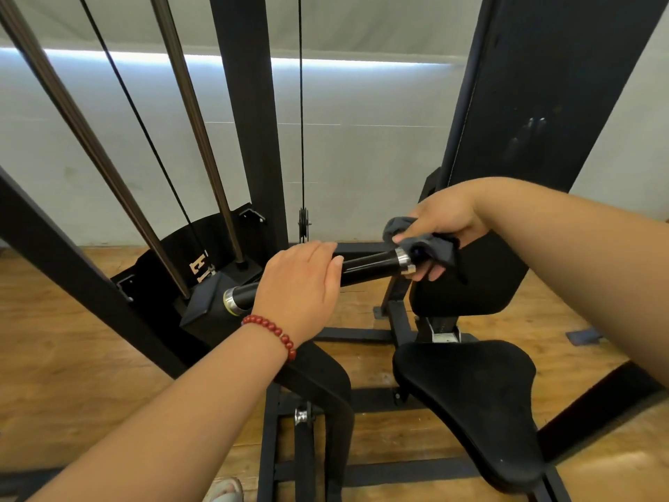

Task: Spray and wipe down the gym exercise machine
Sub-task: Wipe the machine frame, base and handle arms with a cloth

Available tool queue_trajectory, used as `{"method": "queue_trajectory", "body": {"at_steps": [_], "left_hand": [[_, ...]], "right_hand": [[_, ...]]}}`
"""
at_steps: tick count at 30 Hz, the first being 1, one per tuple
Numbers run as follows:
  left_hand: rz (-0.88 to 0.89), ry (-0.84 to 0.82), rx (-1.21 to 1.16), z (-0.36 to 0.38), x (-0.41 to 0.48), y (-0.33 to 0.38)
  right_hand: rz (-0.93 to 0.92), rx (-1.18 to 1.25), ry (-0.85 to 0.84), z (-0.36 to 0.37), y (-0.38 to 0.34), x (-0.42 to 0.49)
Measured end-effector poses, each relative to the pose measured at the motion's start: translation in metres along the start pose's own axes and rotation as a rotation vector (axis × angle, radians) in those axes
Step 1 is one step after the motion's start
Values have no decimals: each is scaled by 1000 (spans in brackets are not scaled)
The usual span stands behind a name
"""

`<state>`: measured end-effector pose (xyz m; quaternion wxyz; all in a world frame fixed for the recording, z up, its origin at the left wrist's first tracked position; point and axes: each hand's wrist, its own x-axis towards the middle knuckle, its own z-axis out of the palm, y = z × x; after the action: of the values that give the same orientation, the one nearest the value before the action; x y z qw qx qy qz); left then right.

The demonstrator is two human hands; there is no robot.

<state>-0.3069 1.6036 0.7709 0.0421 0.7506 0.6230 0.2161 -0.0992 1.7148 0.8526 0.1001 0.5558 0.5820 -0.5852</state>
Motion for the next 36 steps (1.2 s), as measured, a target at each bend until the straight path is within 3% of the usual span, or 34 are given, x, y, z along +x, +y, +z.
{"method": "queue_trajectory", "body": {"at_steps": [4,11,18,27,30,36], "left_hand": [[19,-18,-1,8,14,19],[-15,94,71,21,19,24],[-31,99,129,25,21,25],[1,119,154,26,19,25],[25,144,148,25,18,24],[208,165,58,21,3,12]], "right_hand": [[-92,136,43,11,12,-3],[-243,367,89,26,29,5],[-269,555,102,35,38,15],[-357,891,310,66,57,19],[-365,772,489,78,63,17],[-447,172,966,114,90,3]]}}
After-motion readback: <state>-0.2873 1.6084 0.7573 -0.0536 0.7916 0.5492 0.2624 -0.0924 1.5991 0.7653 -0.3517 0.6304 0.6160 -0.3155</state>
